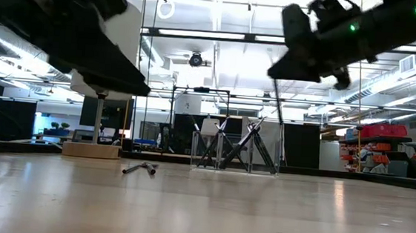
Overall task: Put items in baskets/containers
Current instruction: Put the black eyeshadow brush into the transparent organizer
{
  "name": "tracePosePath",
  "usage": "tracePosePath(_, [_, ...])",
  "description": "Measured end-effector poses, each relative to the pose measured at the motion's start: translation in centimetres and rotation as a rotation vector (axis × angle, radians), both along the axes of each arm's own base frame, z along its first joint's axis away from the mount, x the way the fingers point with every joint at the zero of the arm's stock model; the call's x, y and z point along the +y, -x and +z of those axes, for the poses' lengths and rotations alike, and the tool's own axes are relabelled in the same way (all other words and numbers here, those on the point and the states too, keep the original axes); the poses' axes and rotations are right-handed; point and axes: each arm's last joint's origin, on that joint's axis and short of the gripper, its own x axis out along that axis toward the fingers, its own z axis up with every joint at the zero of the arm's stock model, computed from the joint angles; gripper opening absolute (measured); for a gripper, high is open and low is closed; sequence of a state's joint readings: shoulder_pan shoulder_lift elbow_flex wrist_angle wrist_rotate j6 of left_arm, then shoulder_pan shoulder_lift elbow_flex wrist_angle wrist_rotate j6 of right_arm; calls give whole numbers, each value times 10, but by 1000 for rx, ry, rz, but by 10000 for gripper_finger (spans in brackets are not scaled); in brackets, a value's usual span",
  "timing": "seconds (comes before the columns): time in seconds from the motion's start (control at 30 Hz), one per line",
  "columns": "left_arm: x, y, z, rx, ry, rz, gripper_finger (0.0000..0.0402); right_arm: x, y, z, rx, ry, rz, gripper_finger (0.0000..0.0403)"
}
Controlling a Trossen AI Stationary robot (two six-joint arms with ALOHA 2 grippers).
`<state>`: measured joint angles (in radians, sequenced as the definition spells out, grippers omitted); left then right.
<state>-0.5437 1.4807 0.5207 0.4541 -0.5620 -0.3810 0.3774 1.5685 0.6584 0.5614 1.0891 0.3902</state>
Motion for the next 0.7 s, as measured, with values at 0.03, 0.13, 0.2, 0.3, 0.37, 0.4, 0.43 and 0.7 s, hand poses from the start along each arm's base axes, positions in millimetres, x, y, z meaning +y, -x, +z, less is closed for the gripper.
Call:
tracePosePath(0.03, [-3,2,0,-11,-15,19,177,-7,6,1,-33,-1,-23,7])
tracePosePath(0.13, [-4,4,-1,-33,-69,100,175,-29,16,2,-126,-9,-72,7])
tracePosePath(0.2, [-5,5,-1,-46,-90,139,175,-45,19,-1,-161,-7,-117,7])
tracePosePath(0.3, [-4,5,-1,-48,-94,145,175,-66,18,-8,-156,2,-197,7])
tracePosePath(0.37, [-4,5,-1,-53,-93,150,175,-79,17,-10,-148,6,-228,7])
tracePosePath(0.4, [-4,5,-1,-52,-94,151,175,-85,17,-9,-151,4,-235,7])
tracePosePath(0.43, [-4,5,-1,-51,-96,153,175,-91,16,-9,-151,0,-228,7])
tracePosePath(0.7, [1,2,-1,-50,-96,177,174,-122,15,-12,-114,-7,-205,7])
